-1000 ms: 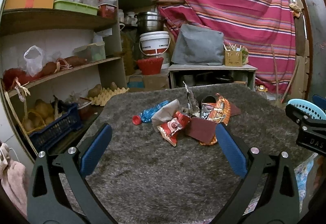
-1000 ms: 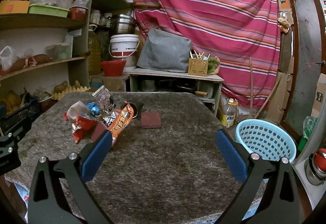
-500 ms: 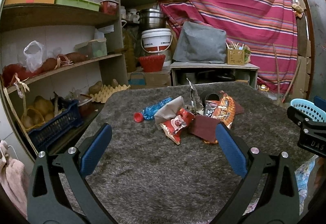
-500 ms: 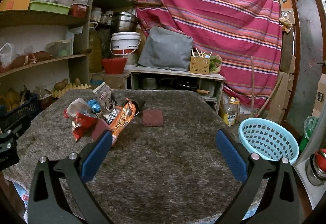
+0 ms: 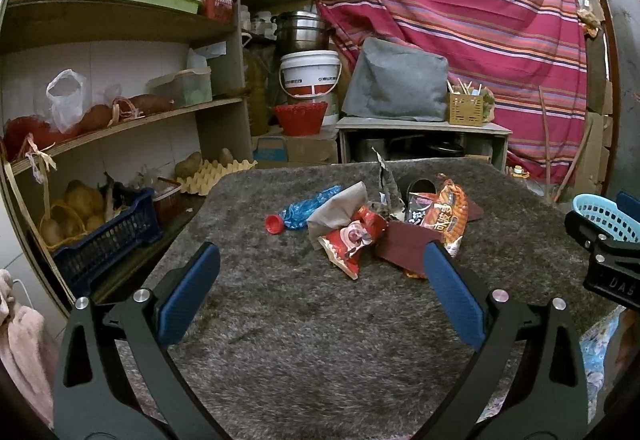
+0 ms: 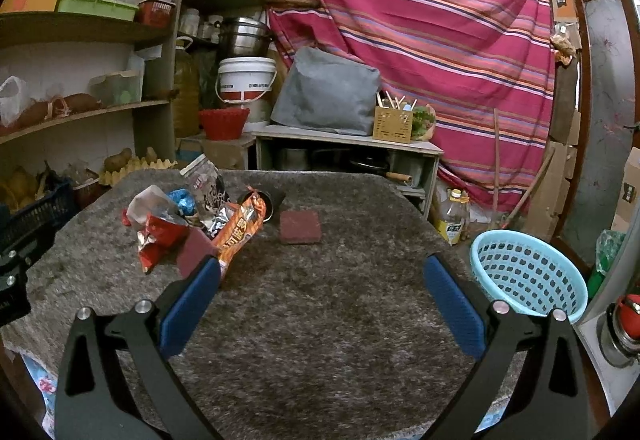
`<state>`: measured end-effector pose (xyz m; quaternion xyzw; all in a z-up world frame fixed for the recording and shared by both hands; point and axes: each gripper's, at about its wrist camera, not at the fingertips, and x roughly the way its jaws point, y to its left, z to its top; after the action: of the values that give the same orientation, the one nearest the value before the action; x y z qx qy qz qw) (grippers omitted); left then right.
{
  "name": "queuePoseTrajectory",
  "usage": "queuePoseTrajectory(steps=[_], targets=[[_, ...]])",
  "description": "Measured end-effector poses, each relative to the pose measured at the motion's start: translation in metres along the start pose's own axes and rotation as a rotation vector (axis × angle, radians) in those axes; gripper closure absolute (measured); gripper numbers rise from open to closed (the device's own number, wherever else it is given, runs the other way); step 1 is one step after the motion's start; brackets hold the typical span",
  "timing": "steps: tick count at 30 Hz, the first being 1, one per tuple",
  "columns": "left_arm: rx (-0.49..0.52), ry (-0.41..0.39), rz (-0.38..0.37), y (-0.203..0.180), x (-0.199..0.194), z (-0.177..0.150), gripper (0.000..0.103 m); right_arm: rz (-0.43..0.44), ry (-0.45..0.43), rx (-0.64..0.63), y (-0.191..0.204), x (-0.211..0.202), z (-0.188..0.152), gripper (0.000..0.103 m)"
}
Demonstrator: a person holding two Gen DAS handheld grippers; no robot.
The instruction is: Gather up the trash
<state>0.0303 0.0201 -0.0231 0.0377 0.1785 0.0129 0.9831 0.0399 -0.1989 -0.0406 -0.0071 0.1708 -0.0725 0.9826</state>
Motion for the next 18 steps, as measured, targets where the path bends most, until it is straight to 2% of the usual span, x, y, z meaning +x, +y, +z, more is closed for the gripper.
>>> queuePoseTrajectory(steps=[18], targets=[[-0.003, -0.003, 0.003, 0.0077, 0.0012, -0.0015, 0.005, -0.002, -0.001, -0.001, 0.0008, -0.0004, 0.0007, 0.004]])
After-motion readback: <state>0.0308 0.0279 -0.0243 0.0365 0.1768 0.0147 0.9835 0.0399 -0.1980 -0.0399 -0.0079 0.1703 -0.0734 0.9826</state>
